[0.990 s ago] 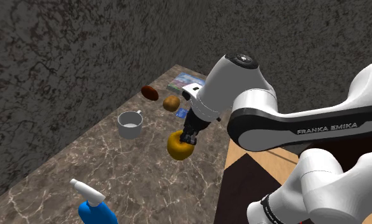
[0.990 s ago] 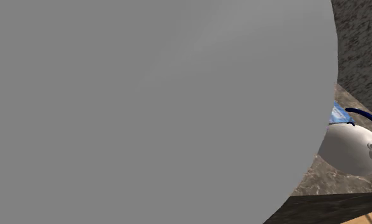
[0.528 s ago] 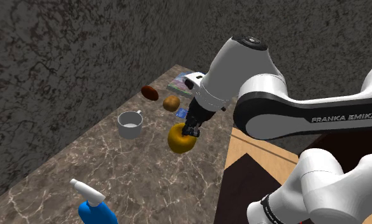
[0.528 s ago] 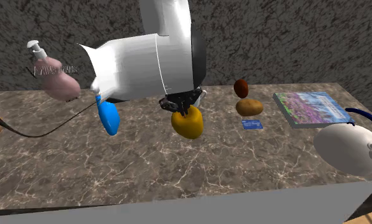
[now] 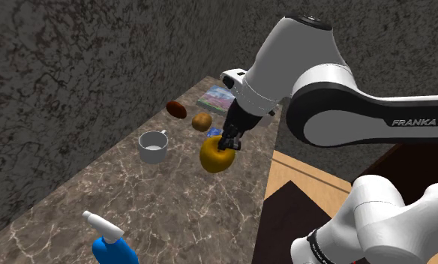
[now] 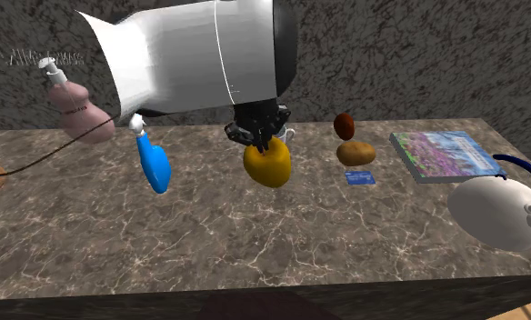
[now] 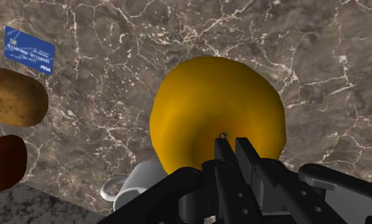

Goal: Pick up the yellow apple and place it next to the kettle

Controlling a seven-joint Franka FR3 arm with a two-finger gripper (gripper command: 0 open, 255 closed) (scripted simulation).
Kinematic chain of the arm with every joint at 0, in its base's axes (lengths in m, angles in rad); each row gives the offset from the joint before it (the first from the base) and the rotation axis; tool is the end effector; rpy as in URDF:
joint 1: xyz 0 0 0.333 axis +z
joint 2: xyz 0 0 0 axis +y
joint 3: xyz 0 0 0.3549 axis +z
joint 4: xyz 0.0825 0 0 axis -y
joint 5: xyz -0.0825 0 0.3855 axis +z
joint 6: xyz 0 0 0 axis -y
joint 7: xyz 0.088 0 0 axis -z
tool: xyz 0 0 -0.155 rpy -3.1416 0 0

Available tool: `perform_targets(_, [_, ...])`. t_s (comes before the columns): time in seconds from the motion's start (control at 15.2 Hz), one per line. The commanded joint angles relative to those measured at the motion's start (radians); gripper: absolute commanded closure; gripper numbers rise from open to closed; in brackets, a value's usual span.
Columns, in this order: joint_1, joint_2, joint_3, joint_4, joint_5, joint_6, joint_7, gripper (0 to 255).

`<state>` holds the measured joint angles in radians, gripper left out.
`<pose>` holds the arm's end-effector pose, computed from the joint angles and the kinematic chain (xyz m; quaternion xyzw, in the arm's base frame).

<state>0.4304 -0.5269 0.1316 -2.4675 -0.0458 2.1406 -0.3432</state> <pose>0.3388 0.2122 0.4829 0.8916 0.4389 0.1024 0.0432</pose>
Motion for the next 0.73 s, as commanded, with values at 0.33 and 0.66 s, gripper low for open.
perform_targets(0.33, [0.001,-0.014,-0.004,0.085,0.003,-0.099,-0.009,255])
perform_targets(0.66, [0.0,-0.016,-0.007,0.15,0.004,-0.166,-0.015,255])
